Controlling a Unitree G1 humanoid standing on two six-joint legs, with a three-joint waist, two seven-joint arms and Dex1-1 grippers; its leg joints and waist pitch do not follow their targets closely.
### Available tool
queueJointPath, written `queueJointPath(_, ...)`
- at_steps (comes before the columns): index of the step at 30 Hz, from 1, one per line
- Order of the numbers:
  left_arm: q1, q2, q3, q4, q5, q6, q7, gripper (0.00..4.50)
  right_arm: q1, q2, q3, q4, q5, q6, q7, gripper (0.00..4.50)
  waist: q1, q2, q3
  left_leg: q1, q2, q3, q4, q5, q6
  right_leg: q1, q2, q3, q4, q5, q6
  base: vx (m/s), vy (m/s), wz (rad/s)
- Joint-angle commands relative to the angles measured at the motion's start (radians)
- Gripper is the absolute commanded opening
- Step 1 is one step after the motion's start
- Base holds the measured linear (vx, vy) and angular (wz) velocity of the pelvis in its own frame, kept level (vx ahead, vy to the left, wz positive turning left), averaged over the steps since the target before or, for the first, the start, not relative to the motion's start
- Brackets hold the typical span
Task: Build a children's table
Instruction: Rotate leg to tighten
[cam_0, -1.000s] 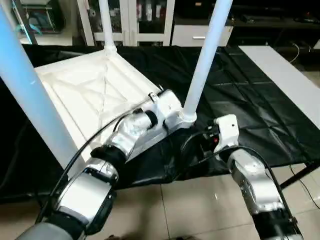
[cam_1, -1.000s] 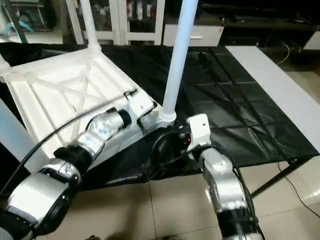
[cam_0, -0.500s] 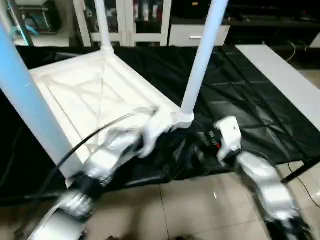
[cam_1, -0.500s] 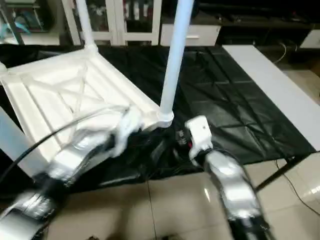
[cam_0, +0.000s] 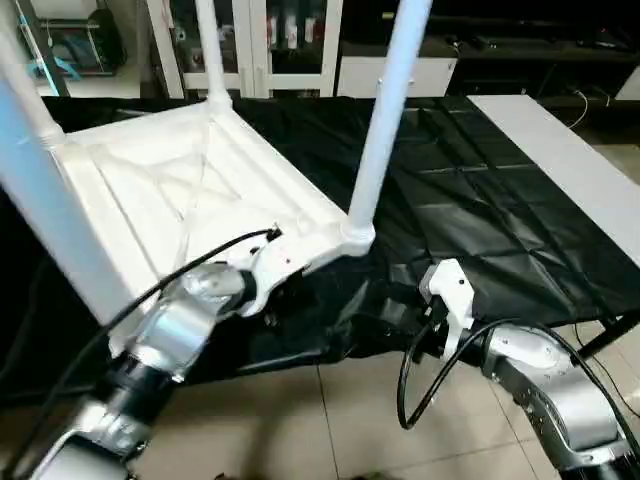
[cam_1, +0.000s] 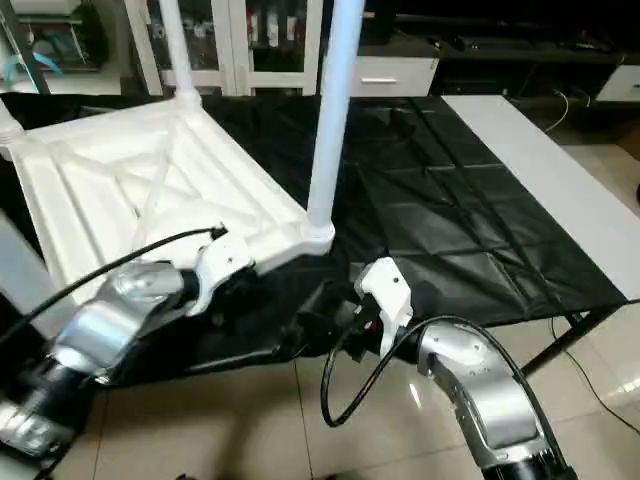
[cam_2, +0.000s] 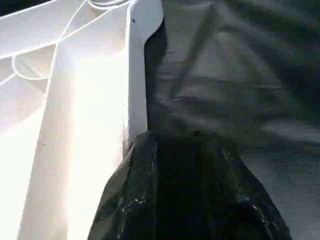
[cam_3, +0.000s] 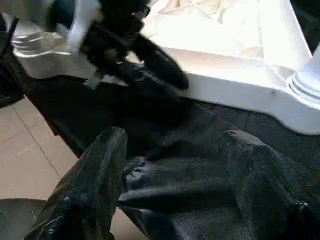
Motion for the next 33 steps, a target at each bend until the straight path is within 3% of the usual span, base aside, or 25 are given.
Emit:
queueJointPath(1,-0.035,0.007,-0.004,0.041,0.050,-0.011,0.051,1.38,-0.010,-0.011,-0.004,-0.008,0.003,0.013,0.001,3.18,0.004,-0.002,-0.057,-0.008,0.007,-0.002,-0.077,-0.266,0.031,0.048,-0.041,0.040,-0.097,-0.442,-0.073,0.000,0.000,0.00)
queueJointPath(2,-0.080,0.005,-0.030,0.147,0.097,-0.066,0.120,1.38,-0.015,-0.011,-0.006,0.005,-0.015,0.009,-0.016,3.18,0.004,0.000,-0.059,-0.007,0.006,-0.002,-0.075,-0.262,0.034,0.047,-0.041,0.040,-0.097,-0.439,-0.072,0.000,0.000,0.00)
queueJointPath(4,-0.107,0.007,-0.046,0.216,0.127,-0.101,0.166,1.38,-0.017,-0.009,-0.009,0.013,-0.023,0.006,-0.027,3.18,0.005,-0.001,-0.062,-0.009,0.005,-0.002,-0.073,-0.241,0.037,0.048,-0.040,0.040,-0.095,-0.406,-0.073,0.000,0.000,0.00)
queueJointPath(5,-0.142,0.019,-0.074,0.309,0.169,-0.147,0.223,1.38,-0.020,-0.006,-0.011,0.018,-0.030,0.005,-0.038,3.18,0.004,-0.001,-0.064,-0.014,0.004,-0.003,-0.072,-0.223,0.039,0.052,-0.038,0.039,-0.090,-0.369,-0.076,0.000,0.000,0.00)
queueJointPath(10,-0.217,0.023,-0.090,0.539,0.228,-0.274,0.380,1.38,-0.020,-0.001,-0.010,0.020,-0.036,0.005,-0.048,3.18,0.003,0.001,-0.069,-0.015,0.002,-0.004,-0.068,-0.194,0.048,0.057,-0.037,0.039,-0.080,-0.278,-0.105,0.000,0.000,0.00)
queueJointPath(14,-0.251,0.005,-0.059,0.591,0.222,-0.361,0.470,1.38,-0.015,0.004,-0.005,0.010,-0.037,0.007,-0.056,3.18,0.010,0.004,-0.076,-0.006,0.008,-0.002,-0.061,-0.130,0.071,0.058,-0.041,0.043,-0.062,-0.128,-0.183,0.000,0.000,0.00)
queueJointPath(16,-0.247,-0.033,0.011,0.550,0.146,-0.407,0.466,1.38,-0.008,0.007,-0.005,-0.004,-0.032,0.008,-0.057,3.18,0.016,0.008,-0.079,-0.003,0.011,0.000,-0.057,-0.080,0.086,0.060,-0.041,0.045,-0.049,-0.027,-0.232,0.000,0.000,0.00)
queueJointPath(17,-0.243,-0.041,0.025,0.536,0.129,-0.412,0.458,1.38,-0.007,0.008,-0.005,-0.007,-0.032,0.008,-0.057,3.18,0.019,0.007,-0.079,-0.002,0.011,0.002,-0.056,-0.073,0.088,0.061,-0.042,0.045,-0.046,-0.007,-0.247,0.000,0.000,0.00)
queueJointPath(19,-0.189,-0.117,0.145,0.394,-0.046,-0.446,0.391,1.38,0.000,0.011,-0.018,-0.024,-0.013,0.009,-0.061,3.18,0.034,0.010,-0.077,0.003,0.015,0.005,-0.057,-0.093,0.090,0.058,-0.045,0.045,-0.046,-0.006,-0.277,0.000,0.000,0.00)
queueJointPath(20,-0.180,-0.127,0.160,0.372,-0.069,-0.450,0.382,1.38,0.001,0.011,-0.021,-0.027,-0.010,0.009,-0.062,3.18,0.037,0.007,-0.076,0.001,0.019,0.004,-0.058,-0.097,0.086,0.063,-0.052,0.047,-0.042,-0.001,-0.291,0.000,0.000,0.00)
queueJointPath(21,-0.103,-0.189,0.230,0.203,-0.238,-0.494,0.325,1.38,0.008,0.020,-0.042,-0.045,0.012,0.011,-0.074,3.18,0.043,0.014,-0.073,0.000,0.019,0.006,-0.060,-0.113,0.079,0.061,-0.052,0.046,-0.045,-0.018,-0.296,0.000,0.000,0.00)
queueJointPath(22,-0.043,-0.203,0.240,0.091,-0.319,-0.487,0.296,1.38,0.010,0.027,-0.053,-0.053,0.022,0.009,-0.082,3.18,0.044,0.006,-0.072,-0.008,0.023,0.005,-0.063,-0.129,0.068,0.068,-0.055,0.048,-0.042,-0.025,-0.301,0.000,0.000,0.00)
queueJointPath(23,-0.043,-0.203,0.240,0.091,-0.319,-0.487,0.296,1.38,0.010,0.027,-0.053,-0.053,0.022,0.009,-0.082,3.18,0.046,0.007,-0.069,-0.009,0.024,0.004,-0.066,-0.149,0.064,0.066,-0.054,0.046,-0.044,-0.053,-0.292,0.000,0.000,0.00)
queueJointPath(24,0.069,-0.196,0.230,-0.097,-0.446,-0.446,0.220,1.38,0.015,0.042,-0.070,-0.067,0.035,0.007,-0.099,3.18,0.045,0.016,-0.070,-0.003,0.019,0.006,-0.065,-0.182,0.056,0.062,-0.050,0.047,-0.050,-0.110,-0.264,0.000,0.000,0.00)
queueJointPath(25,0.069,-0.196,0.230,-0.097,-0.446,-0.446,0.220,1.65,0.015,0.042,-0.070,-0.067,0.035,0.007,-0.099,3.18,0.038,0.007,-0.064,-0.015,0.019,0.006,-0.072,-0.197,0.051,0.066,-0.048,0.050,-0.055,-0.150,-0.238,0.000,0.000,0.00)
queueJointPath(26,0.168,-0.156,0.221,-0.229,-0.529,-0.392,0.154,1.71,0.019,0.052,-0.078,-0.079,0.045,0.006,-0.107,3.18,0.038,0.011,-0.063,-0.009,0.017,0.007,-0.072,-0.219,0.044,0.061,-0.045,0.049,-0.059,-0.189,-0.221,0.000,0.000,0.00)
queueJointPath(27,0.168,-0.156,0.221,-0.229,-0.529,-0.392,0.154,1.71,0.019,0.052,-0.078,-0.079,0.045,0.006,-0.107,3.18,0.028,0.018,-0.057,-0.008,0.018,0.005,-0.079,-0.273,0.031,0.057,-0.044,0.051,-0.068,-0.269,-0.191,0.000,0.000,0.00)
queueJointPath(28,0.198,-0.144,0.223,-0.266,-0.553,-0.373,0.133,1.77,0.021,0.054,-0.078,-0.082,0.047,0.005,-0.108,3.18,0.022,0.018,-0.058,0.000,0.013,0.006,-0.075,-0.314,0.019,0.050,-0.039,0.050,-0.077,-0.346,-0.154,0.000,0.000,0.00)
queueJointPath(29,0.250,-0.124,0.244,-0.315,-0.587,-0.349,0.103,1.90,0.025,0.056,-0.075,-0.088,0.046,0.004,-0.108,3.18,0.022,0.025,-0.055,0.004,0.011,0.006,-0.076,-0.325,0.017,0.044,-0.036,0.052,-0.082,-0.366,-0.142,0.000,0.000,0.00)
queueJointPath(30,0.328,-0.093,0.285,-0.373,-0.621,-0.326,0.073,2.04,0.030,0.060,-0.072,-0.092,0.044,-0.003,-0.109,3.18,0.018,0.025,-0.056,0.000,0.013,0.003,-0.078,-0.327,0.006,0.048,-0.040,0.053,-0.080,-0.369,-0.136,0.000,0.000,0.00)
queueJointPath(31,0.350,-0.085,0.299,-0.387,-0.624,-0.326,0.067,2.12,0.031,0.061,-0.071,-0.092,0.043,-0.005,-0.110,3.18,0.012,0.025,-0.049,-0.005,0.012,0.001,-0.083,-0.347,0.006,0.046,-0.035,0.051,-0.087,-0.420,-0.112,0.000,0.000,0.00)
queueJointPath(33,0.453,-0.054,0.402,-0.444,-0.630,-0.376,0.086,2.14,0.034,0.071,-0.076,-0.094,0.046,-0.014,-0.122,3.18,0.010,0.025,-0.052,0.008,0.009,0.002,-0.078,-0.370,0.005,0.035,-0.031,0.051,-0.096,-0.455,-0.089,0.000,0.000,0.00)
